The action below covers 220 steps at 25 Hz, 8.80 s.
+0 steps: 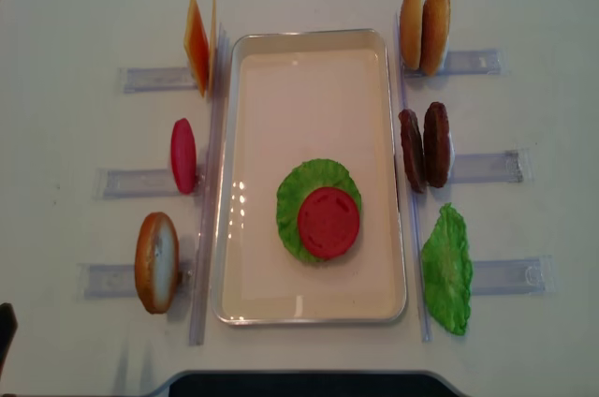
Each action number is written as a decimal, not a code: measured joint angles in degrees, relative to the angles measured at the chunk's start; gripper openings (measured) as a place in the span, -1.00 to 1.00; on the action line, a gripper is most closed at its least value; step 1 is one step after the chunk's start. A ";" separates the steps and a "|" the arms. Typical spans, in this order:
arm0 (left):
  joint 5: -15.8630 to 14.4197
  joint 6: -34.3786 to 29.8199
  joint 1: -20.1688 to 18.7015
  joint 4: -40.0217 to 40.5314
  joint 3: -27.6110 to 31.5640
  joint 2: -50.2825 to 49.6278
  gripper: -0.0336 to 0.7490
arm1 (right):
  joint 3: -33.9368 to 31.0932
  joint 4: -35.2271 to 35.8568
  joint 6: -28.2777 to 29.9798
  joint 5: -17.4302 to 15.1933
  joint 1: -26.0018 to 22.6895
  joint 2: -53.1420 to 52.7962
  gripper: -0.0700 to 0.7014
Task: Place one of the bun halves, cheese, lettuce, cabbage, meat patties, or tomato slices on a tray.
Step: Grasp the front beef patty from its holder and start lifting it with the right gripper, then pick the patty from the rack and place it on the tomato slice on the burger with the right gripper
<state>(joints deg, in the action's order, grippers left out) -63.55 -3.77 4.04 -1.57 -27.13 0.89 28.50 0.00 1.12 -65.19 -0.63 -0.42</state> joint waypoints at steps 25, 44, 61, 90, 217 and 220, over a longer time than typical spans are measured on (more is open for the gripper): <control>0.00 0.00 0.00 0.55 0.00 0.00 0.04 | 0.00 0.00 0.00 0.00 0.00 0.00 -0.19; 0.00 0.14 0.00 0.55 0.00 0.00 0.00 | 0.86 0.00 0.65 -1.77 0.00 1.04 -0.19; 0.00 0.21 0.00 0.59 0.00 0.00 0.00 | 11.95 0.80 1.26 -0.17 0.00 38.25 -0.16; 0.00 0.47 0.00 0.76 0.00 0.00 -0.03 | 32.54 4.01 -1.50 -2.80 10.90 71.41 0.11; 0.00 0.54 0.00 0.76 0.00 0.00 -0.13 | 41.83 5.40 -20.71 0.47 38.31 82.06 -0.50; 0.00 0.54 0.00 0.76 0.00 0.00 -0.13 | 41.83 5.85 -20.76 0.17 41.33 81.28 -0.50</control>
<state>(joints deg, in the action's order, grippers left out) -63.55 -3.23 4.04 -0.81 -27.13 0.89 70.33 5.85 -19.64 -65.02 40.70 80.87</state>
